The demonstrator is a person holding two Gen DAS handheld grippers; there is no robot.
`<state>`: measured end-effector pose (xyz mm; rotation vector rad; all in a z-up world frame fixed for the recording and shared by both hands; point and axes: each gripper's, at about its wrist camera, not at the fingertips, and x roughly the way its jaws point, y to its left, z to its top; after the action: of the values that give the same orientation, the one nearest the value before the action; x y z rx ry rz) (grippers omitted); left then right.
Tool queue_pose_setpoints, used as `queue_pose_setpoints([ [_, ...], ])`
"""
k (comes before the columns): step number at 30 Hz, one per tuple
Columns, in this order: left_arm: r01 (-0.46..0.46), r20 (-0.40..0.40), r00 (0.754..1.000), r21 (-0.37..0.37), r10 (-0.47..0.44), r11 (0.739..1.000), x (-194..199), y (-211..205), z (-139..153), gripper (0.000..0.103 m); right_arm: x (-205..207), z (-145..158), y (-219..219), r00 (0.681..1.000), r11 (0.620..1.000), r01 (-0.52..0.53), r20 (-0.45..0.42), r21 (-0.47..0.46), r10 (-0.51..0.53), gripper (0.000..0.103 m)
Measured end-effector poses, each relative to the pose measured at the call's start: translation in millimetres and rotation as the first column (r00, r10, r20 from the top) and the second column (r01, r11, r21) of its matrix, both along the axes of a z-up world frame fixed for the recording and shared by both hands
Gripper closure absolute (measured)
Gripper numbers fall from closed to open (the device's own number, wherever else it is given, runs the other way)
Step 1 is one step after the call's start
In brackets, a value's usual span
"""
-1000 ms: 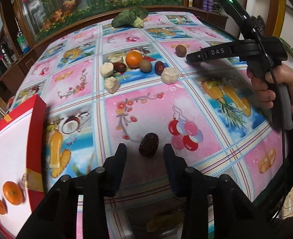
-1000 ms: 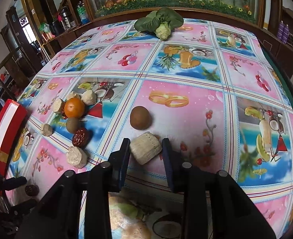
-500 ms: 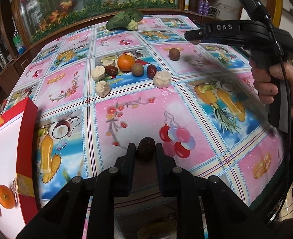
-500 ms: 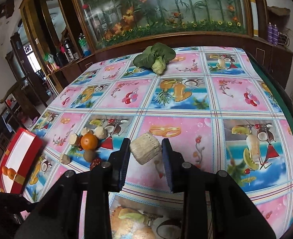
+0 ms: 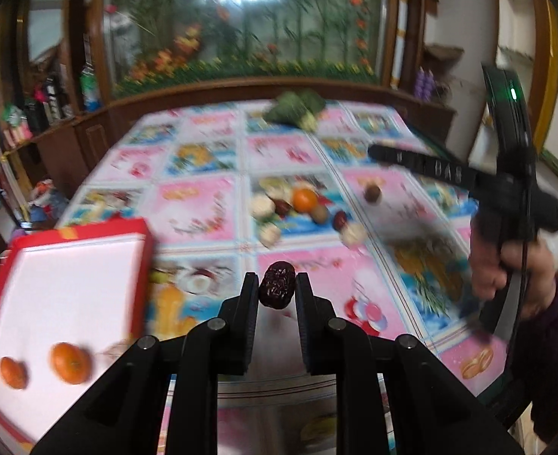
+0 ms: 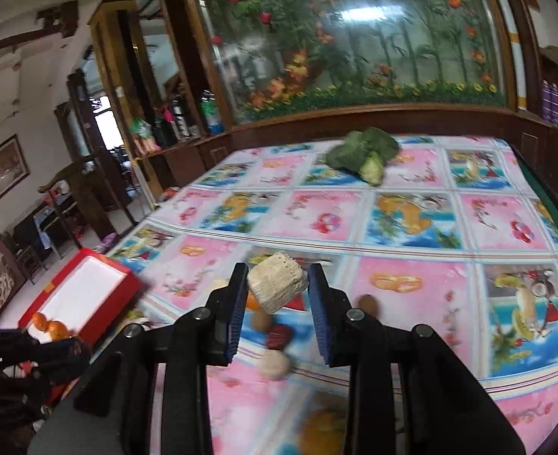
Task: Organize fruits
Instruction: 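Grasp a white chunk with the right tool while the left tool grasps a dark red date, then carry the white chunk and date into the tray and release both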
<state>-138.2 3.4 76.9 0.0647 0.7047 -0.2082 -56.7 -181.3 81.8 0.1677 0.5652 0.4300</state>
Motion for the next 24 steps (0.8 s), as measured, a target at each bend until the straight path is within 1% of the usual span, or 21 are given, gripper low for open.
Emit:
queue_pose_setpoints([
  [5, -0.104, 0.074, 0.992, -0.005, 0.104, 0.995, -10.8, 38.2, 19.9, 0.085, -8.2, 2.7, 48.2, 0.996, 0.994, -0.091, -0.008, 0.062, 0.091, 0.069],
  [8, -0.188, 0.107, 0.977, 0.015, 0.185, 0.982, -15.0, 68.6, 26.4, 0.085, -11.2, 2.2, 82.7, 0.987, 0.984, -0.155, -0.019, 0.085, 0.157, 0.069],
  [10, -0.238, 0.11, 0.966, 0.015, 0.235, 0.971, -16.5, 87.3, 26.3, 0.085, -12.9, 0.5, 103.9, 0.98, 0.977, -0.192, -0.028, 0.098, 0.195, 0.069],
  [14, -0.335, 0.097, 0.938, 0.007, 0.333, 0.942, -18.1, 128.7, 20.4, 0.085, -12.1, -0.8, 150.7, 0.964, 0.96, -0.257, -0.037, 0.113, 0.263, 0.069],
  [17, -0.38, 0.084, 0.922, 0.028, 0.377, 0.924, -12.4, 149.7, 15.7, 0.085, -8.4, -2.1, 183.4, 0.948, 0.944, -0.304, -0.061, 0.126, 0.314, 0.069],
  [20, -0.406, 0.043, 0.914, 0.031, 0.404, 0.913, -4.2, 165.8, 10.5, 0.085, -2.9, -4.7, 217.1, 0.931, 0.932, -0.343, -0.09, 0.116, 0.353, 0.069],
  [24, -0.438, -0.007, 0.899, 0.024, 0.438, 0.899, 8.5, 187.0, 2.8, 0.085, 8.4, -13.4, 251.2, 0.905, 0.918, -0.378, -0.164, 0.117, 0.394, 0.069],
])
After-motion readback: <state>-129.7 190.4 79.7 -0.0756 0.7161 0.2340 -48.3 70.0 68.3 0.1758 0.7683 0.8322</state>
